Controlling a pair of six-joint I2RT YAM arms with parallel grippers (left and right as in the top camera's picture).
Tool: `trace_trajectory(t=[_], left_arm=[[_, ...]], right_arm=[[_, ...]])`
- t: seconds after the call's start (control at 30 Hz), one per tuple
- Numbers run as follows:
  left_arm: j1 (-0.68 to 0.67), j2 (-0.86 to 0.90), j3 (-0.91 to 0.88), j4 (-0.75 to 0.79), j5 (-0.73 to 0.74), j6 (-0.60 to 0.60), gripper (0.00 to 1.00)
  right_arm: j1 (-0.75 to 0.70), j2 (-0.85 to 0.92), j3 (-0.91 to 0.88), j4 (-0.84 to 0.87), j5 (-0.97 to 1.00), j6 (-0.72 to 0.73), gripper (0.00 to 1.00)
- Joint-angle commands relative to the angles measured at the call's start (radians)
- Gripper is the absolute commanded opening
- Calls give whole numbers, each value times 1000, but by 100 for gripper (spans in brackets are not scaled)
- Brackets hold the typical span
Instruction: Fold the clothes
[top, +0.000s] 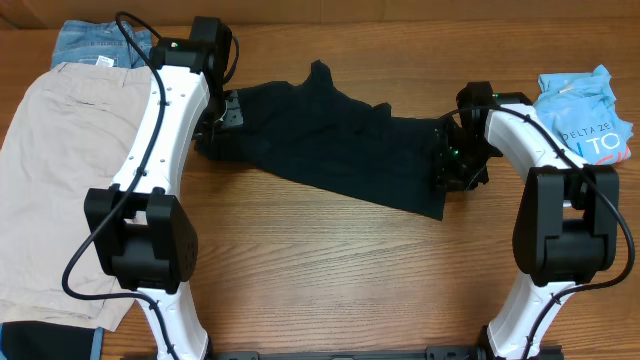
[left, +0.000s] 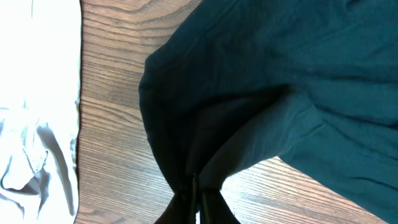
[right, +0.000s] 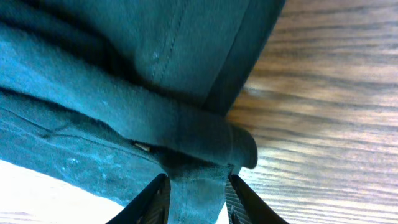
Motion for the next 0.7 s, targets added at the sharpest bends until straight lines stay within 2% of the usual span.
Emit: trace_trajectory(t=[0.0,0.13,0.67], left_arm=[[-1,3,-8,0,1,2,4],[-1,3,-8,0,1,2,4],[-1,3,-8,1,1,2,4]], right_arm=[[1,1,-5,15,-5,7,34],[2,1,-5,21,-5,8,38],[2,1,-6,21,3,8,37]])
